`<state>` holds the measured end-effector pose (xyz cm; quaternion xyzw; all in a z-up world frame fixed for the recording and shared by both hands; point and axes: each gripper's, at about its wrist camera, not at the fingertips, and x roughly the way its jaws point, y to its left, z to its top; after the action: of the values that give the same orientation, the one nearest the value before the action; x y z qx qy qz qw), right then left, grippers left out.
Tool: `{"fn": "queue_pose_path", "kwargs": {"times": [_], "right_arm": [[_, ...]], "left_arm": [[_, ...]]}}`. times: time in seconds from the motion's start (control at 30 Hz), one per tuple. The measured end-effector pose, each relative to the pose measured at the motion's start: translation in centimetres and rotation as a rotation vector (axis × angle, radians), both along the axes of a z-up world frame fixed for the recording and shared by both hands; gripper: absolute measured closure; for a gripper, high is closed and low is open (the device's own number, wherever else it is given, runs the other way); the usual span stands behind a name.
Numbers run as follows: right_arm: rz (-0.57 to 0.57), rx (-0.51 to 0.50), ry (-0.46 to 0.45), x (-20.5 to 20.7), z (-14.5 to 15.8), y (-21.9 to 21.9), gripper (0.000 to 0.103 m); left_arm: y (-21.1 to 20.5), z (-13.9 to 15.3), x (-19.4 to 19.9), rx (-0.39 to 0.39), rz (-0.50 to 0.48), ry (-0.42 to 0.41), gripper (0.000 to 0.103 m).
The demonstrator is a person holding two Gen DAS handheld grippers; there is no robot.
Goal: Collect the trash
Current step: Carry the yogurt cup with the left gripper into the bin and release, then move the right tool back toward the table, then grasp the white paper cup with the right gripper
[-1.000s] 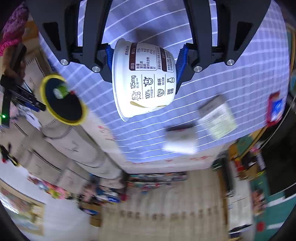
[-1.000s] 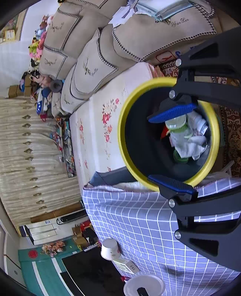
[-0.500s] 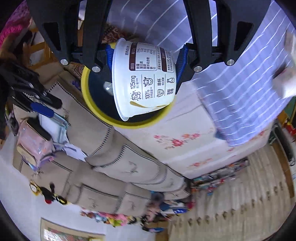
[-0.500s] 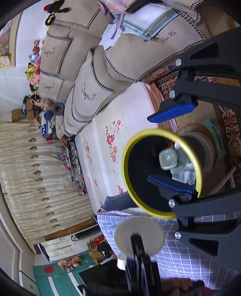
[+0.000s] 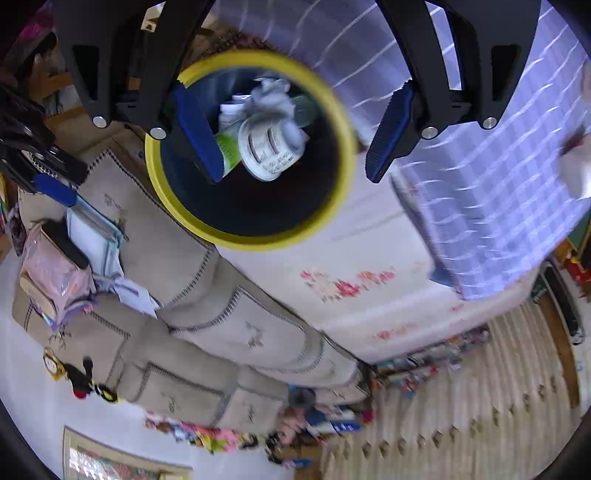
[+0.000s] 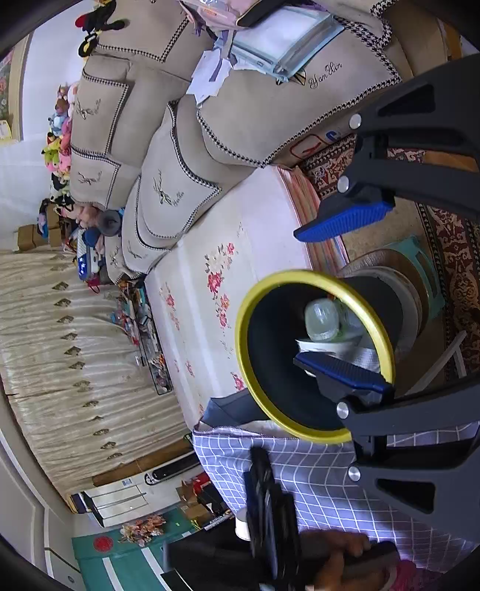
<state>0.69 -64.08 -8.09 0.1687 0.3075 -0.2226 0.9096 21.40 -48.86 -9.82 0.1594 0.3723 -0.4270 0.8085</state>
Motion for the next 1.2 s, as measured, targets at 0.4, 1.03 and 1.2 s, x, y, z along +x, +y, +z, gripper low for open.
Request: {"fn": "queue_pose_path", "kwargs": {"times": [0.4, 1.03, 1.2], "right_arm": [[0.246, -0.011, 0.035, 8.8, 0.8, 7.4, 0.042], [0.575, 0.051, 0.027, 33.8, 3.6, 30.8, 0.026], [0.481, 0.026, 0.066, 38.0, 2.0, 33.6, 0.019]], "left_arm": [[24.1, 3.5, -1.8, -0.114, 0.365, -0.068, 0.013], [46.9, 2.8, -2.9, -0.172, 0.750, -0.082, 0.010], [48.1, 2.3, -3.0, -0.185, 0.750, -0.056, 0.010]]}}
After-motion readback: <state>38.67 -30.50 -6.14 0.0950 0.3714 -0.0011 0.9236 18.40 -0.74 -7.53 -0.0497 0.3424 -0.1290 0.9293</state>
